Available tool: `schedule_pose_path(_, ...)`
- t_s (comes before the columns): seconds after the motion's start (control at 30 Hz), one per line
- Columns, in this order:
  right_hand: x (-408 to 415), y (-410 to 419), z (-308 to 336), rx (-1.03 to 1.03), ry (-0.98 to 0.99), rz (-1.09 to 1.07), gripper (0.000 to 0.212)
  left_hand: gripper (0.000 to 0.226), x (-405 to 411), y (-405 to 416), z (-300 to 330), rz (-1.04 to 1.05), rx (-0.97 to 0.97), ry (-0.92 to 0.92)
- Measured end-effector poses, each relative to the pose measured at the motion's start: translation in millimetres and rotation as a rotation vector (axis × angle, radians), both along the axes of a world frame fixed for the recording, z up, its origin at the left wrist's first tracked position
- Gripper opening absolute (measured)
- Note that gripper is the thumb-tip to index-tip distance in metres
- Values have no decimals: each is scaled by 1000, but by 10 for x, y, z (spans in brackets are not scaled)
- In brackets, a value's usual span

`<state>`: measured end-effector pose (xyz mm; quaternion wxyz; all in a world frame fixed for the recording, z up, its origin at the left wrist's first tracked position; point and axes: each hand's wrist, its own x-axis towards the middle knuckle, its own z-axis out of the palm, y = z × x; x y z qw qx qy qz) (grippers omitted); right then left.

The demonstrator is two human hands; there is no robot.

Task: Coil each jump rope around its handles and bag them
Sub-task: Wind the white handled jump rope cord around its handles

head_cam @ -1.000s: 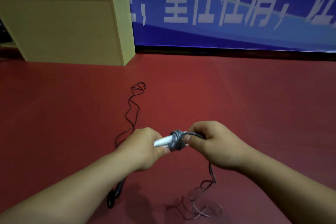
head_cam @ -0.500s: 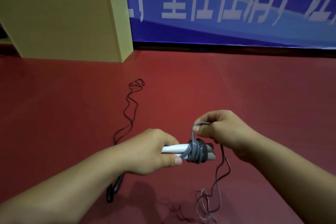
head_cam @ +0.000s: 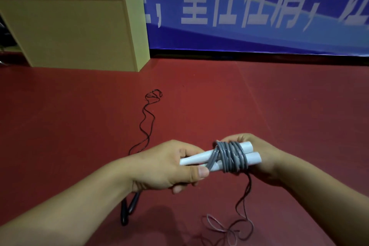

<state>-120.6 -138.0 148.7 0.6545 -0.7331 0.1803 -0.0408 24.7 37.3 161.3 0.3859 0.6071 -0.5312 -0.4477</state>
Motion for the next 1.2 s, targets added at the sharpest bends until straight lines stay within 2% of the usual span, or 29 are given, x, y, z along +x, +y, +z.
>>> schedule_pose_path(0.07,27,65,-39,-103,-10,-8,13,19,4,8,2,32,-15,8)
schedule_pose_path(0.13,104,132,-59,-79,11,-84,15,16,-4,-7,-2,108,-46,40)
schedule_pose_path(0.27,212,207,-125,-22,113,-113,26,24,32,-86,-48,423,-115,1)
schedule_pose_path(0.37,214,221,-143,-85,155,-105,24,29,113,-114,-109,563,-154,-118)
schedule_pose_path(0.53,220,218,-100,-308,207,-61,22,20,297,-131,-321,696,-86,-500)
schedule_pose_path(0.63,240,271,-97,-315,239,-22,26,11,344,-122,-394,732,-2,-672)
schedule_pose_path(0.77,276,359,-93,-393,265,-13,28,17,367,-149,-436,761,62,-805)
schedule_pose_path(1.0,284,363,-51,-459,144,-95,32,17,433,-164,-478,792,141,-823)
schedule_pose_path(1.2,301,298,-83,-535,69,-135,34,18,407,-196,-428,704,231,-866)
